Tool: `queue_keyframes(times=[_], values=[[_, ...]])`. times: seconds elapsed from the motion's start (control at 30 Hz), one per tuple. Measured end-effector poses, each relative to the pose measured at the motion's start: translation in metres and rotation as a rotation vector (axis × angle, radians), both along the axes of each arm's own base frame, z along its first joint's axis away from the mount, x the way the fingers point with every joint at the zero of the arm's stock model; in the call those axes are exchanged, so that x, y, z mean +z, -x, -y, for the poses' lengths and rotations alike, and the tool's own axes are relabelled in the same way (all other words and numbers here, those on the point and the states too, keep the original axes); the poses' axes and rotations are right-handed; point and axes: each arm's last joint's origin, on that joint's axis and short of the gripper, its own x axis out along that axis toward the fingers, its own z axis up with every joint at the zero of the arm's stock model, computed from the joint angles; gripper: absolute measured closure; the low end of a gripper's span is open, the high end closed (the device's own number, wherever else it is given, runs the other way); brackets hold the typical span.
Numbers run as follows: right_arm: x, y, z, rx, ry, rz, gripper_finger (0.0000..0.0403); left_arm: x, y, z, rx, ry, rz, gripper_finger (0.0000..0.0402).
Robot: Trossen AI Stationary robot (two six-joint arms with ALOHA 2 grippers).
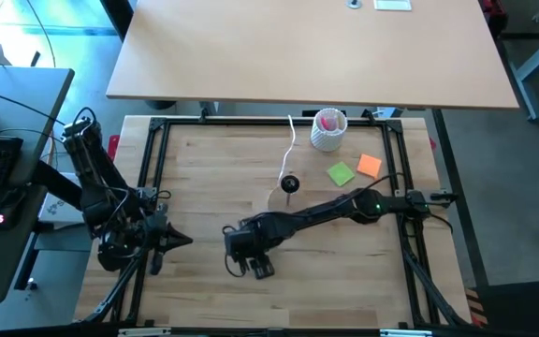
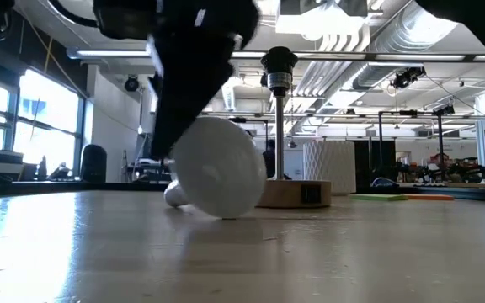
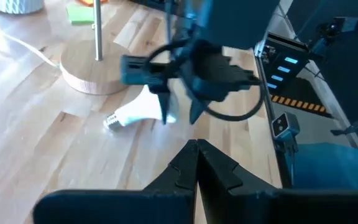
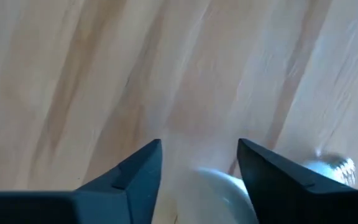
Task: Screw lightbulb
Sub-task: Insert the white lightbulb into the brown lamp
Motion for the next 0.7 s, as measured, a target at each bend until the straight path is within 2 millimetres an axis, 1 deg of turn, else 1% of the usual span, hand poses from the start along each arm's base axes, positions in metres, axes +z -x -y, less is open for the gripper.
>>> queue_keyframes(times=[0.13,0.23,0.43,0.7], values=[[0.002,0.009,-0.009,0.021,0.020,-0.052,0.0234,-0.003,-0.002,0.002,0.013,-0.026,0.002,0.0401],[0.003,0.012,-0.014,0.041,0.027,-0.061,0.0250,-0.006,-0.003,0.005,0.018,-0.046,-0.002,0.0401],[0.002,0.020,-0.024,0.038,0.033,-0.099,0.0256,-0.014,-0.007,0.012,0.024,-0.086,-0.022,0.0401],[0.000,0.044,-0.045,-0.039,0.159,-0.224,0.0256,-0.027,-0.014,0.022,0.053,-0.155,-0.034,0.0401]])
